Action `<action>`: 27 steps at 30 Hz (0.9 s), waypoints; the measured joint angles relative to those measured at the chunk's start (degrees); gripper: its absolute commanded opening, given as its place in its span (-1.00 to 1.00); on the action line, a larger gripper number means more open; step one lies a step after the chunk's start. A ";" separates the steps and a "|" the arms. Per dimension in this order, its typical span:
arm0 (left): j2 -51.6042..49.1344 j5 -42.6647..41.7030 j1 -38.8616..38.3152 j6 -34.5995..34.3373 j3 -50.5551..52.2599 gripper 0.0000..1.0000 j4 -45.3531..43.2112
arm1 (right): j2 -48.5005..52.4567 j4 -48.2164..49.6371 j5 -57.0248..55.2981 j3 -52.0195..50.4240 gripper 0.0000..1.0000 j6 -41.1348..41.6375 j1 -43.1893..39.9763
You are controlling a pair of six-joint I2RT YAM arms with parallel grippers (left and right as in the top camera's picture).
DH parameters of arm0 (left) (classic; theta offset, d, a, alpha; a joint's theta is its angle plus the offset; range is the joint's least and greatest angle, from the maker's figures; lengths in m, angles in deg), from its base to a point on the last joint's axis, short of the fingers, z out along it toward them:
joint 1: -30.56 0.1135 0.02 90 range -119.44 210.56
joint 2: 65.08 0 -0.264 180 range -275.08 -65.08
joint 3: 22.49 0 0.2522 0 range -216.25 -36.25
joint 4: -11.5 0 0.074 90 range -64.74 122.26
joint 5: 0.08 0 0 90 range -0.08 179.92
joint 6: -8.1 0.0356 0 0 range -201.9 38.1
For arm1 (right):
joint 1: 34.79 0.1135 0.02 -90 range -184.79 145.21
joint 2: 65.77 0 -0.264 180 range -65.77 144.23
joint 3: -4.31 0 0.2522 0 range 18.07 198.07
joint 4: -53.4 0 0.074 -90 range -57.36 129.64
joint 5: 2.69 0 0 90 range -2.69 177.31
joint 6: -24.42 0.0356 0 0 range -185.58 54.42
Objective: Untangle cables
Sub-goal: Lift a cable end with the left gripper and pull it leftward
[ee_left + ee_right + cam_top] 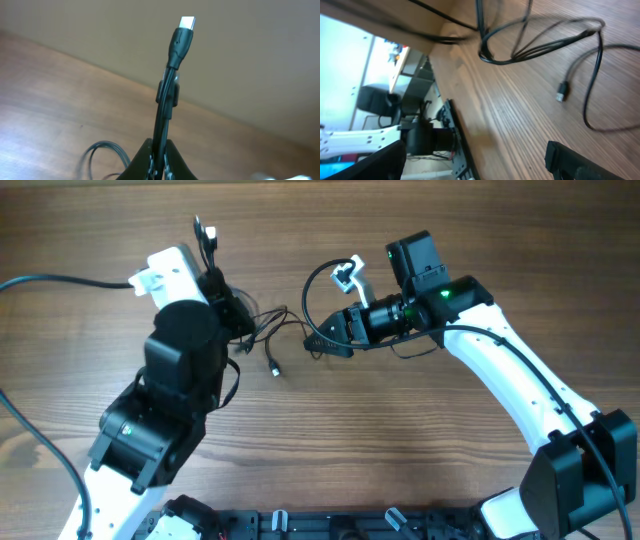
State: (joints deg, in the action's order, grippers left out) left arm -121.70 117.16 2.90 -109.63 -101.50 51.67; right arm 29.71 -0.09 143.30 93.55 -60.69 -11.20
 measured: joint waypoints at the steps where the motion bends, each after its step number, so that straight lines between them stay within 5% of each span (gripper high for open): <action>1: 0.46 -0.04 0.02 0.02 0.00 -0.87 -1.81 | 0.00 -0.04 -0.76 0.00 0.85 0.13 0.00; 10: 4.81 -4.50 -0.04 0.02 -0.13 -0.88 -15.21 | 0.00 3.69 -8.79 0.00 0.99 -4.42 0.00; 19: 10.54 -4.83 -0.04 0.02 -0.28 -0.92 -32.44 | 0.00 6.03 -30.69 0.00 0.99 14.69 0.22; 27: 15.02 -4.83 -0.04 0.04 -0.33 -0.92 -38.47 | 0.11 8.13 -25.49 0.00 0.97 10.91 2.75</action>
State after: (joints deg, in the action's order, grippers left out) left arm -106.68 112.33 2.86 -109.58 -101.83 13.20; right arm 29.82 8.04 117.81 93.55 -49.78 -8.44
